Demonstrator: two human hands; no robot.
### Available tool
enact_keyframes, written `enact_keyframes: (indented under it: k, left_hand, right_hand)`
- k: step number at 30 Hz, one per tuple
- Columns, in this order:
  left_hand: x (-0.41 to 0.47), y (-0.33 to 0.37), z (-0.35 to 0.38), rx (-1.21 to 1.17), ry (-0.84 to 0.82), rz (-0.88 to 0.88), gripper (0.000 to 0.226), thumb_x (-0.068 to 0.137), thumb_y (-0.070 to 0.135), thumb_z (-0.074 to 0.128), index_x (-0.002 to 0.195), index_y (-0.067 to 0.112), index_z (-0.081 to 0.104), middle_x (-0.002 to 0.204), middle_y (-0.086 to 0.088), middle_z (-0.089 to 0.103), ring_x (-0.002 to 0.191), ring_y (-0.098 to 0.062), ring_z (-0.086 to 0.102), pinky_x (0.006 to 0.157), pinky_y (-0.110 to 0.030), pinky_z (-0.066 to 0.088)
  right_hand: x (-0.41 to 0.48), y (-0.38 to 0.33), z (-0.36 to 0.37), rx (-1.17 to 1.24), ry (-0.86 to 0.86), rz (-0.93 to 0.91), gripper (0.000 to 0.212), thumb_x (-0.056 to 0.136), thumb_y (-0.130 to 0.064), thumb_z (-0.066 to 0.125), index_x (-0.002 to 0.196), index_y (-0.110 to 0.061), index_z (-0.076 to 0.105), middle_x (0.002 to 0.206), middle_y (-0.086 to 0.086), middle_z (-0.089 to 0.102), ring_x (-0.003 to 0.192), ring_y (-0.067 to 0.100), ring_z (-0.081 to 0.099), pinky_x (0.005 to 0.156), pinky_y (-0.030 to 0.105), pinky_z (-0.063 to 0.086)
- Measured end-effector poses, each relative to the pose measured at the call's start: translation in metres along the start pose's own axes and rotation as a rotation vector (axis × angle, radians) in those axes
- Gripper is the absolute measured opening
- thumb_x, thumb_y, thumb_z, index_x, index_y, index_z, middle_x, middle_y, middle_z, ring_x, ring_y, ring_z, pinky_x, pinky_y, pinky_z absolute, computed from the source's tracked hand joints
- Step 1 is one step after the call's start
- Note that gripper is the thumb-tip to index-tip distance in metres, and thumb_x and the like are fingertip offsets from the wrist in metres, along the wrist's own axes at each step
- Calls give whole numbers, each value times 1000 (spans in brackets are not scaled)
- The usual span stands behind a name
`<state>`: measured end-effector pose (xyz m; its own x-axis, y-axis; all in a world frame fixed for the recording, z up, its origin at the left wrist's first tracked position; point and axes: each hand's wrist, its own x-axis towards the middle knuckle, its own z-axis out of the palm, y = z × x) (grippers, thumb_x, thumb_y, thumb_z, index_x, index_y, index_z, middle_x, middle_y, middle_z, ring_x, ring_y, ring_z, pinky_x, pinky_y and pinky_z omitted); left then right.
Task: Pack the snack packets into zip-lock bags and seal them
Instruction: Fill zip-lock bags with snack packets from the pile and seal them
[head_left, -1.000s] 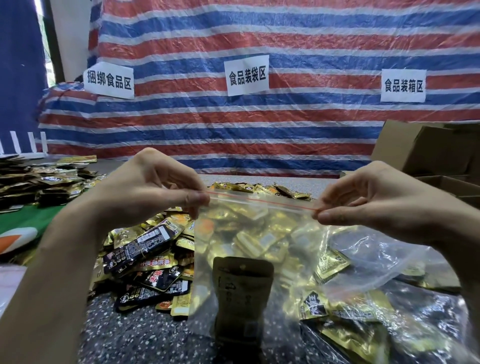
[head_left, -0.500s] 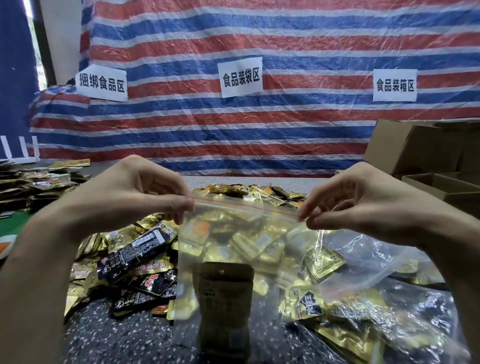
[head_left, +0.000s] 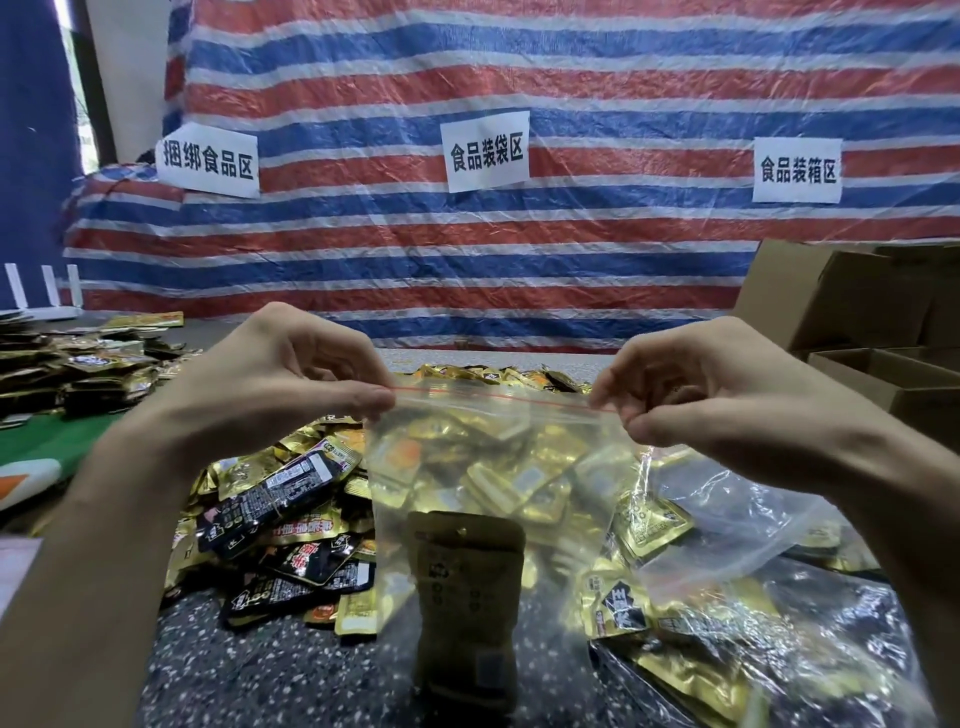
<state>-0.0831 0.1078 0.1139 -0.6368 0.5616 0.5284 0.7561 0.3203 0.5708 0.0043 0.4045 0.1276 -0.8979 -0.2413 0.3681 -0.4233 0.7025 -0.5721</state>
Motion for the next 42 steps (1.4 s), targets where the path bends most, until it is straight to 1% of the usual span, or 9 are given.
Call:
enact_keyframes:
  k: [4,7,12,15,18,22,29,35,42]
  left_hand:
    - [0,1,1,-40,12,31,6,69,18,75,75,17,78,76,-7,75,74,-22,71,70,-23,58]
    - [-2,0,-2,-32,20,7,9,67,21,76,73,16,78,72,-9,74,71,-26,70,66,-21,55]
    - [-1,13,-6,169,-75,-166,37,65,58,82,95,37,74,96,20,72,88,1,67,72,-21,49]
    - [5,36,14,292,-72,-15,53,63,73,62,107,42,66,107,35,62,101,15,56,75,-14,43]
    - [9,55,42,287,-99,146,34,81,57,70,107,35,71,103,24,69,103,7,60,82,-19,48]
    - [14,58,56,307,-79,179,23,81,47,69,97,31,74,92,19,71,95,0,64,83,-34,53]
    - [17,41,55,221,-305,73,29,86,32,74,115,29,72,119,20,68,118,4,55,107,-37,40]
    - [18,36,53,36,-240,151,21,86,13,76,106,11,72,116,4,70,120,-13,59,109,-43,39]
    - [16,44,48,-32,-42,240,13,76,26,80,87,21,74,87,3,75,87,-12,70,85,-22,52]
  right_hand:
    - [-1,-2,3,-94,-82,-8,14,81,-27,66,84,-34,77,75,14,61,61,10,47,58,41,42]
    - [-2,-1,2,-107,-42,-19,18,87,-22,70,81,-37,77,76,9,67,63,13,53,60,37,45]
    - [-1,-9,9,-89,-3,-42,17,85,-16,70,77,-29,77,82,7,74,76,22,65,70,45,53]
    - [-2,-17,16,-93,-16,-73,16,86,-14,73,82,-28,77,84,2,76,79,18,67,74,41,53]
    - [-3,-22,19,-120,-26,-87,13,85,-16,74,87,-29,77,85,-4,75,80,12,68,74,36,56]
    - [-4,-25,23,-173,-37,-99,17,83,-11,73,86,-27,78,79,-10,72,77,2,66,72,24,56]
    - [-6,-27,28,-106,12,-150,22,84,-13,76,94,-31,68,85,-13,70,84,3,65,77,26,54]
    - [-8,-29,26,-72,53,-243,27,84,-4,74,96,-26,63,84,-11,70,84,9,67,75,31,52]
    - [-6,-30,25,-56,289,-341,23,83,-3,73,89,-24,66,82,-9,69,84,11,67,72,37,54]
